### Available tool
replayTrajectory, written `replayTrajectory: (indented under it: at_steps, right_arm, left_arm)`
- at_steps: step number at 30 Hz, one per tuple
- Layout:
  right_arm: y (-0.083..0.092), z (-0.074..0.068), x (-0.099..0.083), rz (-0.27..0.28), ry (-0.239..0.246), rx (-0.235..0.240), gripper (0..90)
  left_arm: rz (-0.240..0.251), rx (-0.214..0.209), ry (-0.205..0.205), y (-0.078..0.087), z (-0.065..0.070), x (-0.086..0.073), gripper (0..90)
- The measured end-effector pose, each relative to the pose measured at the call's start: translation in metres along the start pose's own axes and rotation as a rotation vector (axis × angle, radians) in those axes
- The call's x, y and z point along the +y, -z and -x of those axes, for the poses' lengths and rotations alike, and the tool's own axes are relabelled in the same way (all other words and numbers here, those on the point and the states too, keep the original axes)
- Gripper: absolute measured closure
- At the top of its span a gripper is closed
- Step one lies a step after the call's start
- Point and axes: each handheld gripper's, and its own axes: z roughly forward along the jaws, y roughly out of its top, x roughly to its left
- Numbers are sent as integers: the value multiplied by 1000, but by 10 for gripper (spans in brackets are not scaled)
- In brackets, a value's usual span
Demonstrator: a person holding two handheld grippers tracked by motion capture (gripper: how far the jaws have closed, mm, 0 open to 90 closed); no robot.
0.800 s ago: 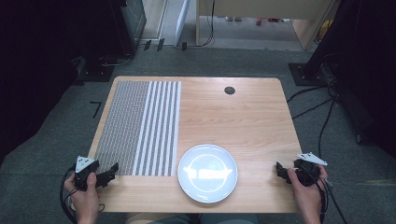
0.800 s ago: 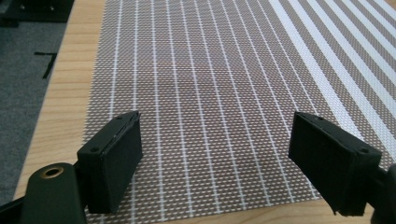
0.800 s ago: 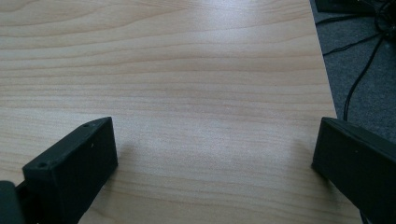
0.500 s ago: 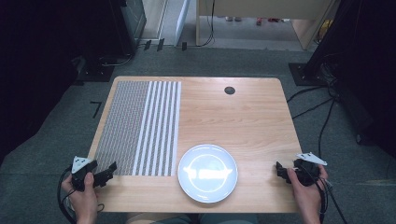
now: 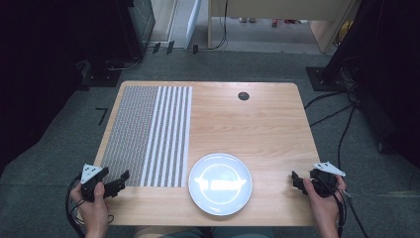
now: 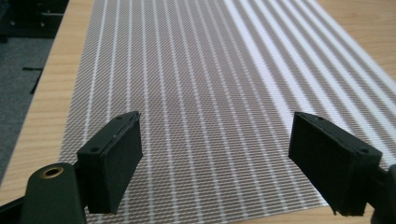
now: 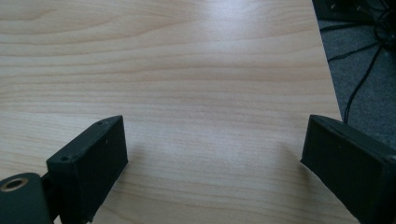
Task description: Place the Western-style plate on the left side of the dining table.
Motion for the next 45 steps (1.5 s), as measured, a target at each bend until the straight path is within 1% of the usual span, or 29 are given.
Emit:
replayTrajectory:
  at_steps: [1, 4, 7, 13, 18, 21, 27, 28, 29, 30, 36, 37, 39, 41, 42, 43, 45]
  right_arm:
    - [1, -1, 1, 3, 6, 0, 66]
    - [2, -5, 2, 11, 14, 3, 66]
    - [3, -9, 3, 16, 18, 11, 67]
    - [7, -17, 4, 35, 33, 26, 71]
    - [10, -22, 5, 55, 35, 35, 73]
    - [12, -26, 6, 75, 30, 59, 73]
    - [13, -35, 6, 93, 50, 83, 73]
    - [13, -35, 6, 93, 50, 83, 73]
    - [14, -38, 6, 95, 56, 91, 73]
    - [14, -39, 6, 94, 56, 92, 74]
    - [16, -48, 7, 102, 66, 119, 74]
    - [16, -49, 7, 106, 70, 122, 73]
    - [17, -52, 7, 111, 67, 128, 73]
    - [17, -55, 8, 119, 63, 133, 74]
    - [18, -56, 8, 125, 57, 141, 74]
    - [18, -57, 8, 129, 59, 147, 74]
    - [18, -59, 8, 133, 58, 153, 74]
  left_arm:
    - [4, -15, -4, 1, 5, 1, 175]
    - [6, -29, -14, 1, 11, 3, 175]
    - [10, -52, -19, 1, 17, 4, 175]
    - [17, -79, -34, 2, 29, 6, 175]
    - [12, -103, -45, 0, 37, 6, 175]
    - [13, -130, -33, 0, 42, 7, 175]
    - [4, -158, -50, -3, 54, 7, 175]
    - [4, -158, -50, -3, 54, 7, 175]
    - [1, -173, -48, -3, 58, 7, 175]
    - [-1, -178, -49, -4, 60, 7, 175]
    - [-7, -199, -66, -6, 71, 6, 175]
    - [-7, -209, -60, -6, 73, 6, 175]
    - [-12, -242, -38, -7, 76, 6, 175]
    - [-15, -248, -38, -7, 78, 6, 175]
    - [-18, -253, -54, -7, 84, 6, 175]
    - [-19, -259, -61, -8, 86, 6, 175]
    - [-21, -266, -65, -8, 90, 5, 175]
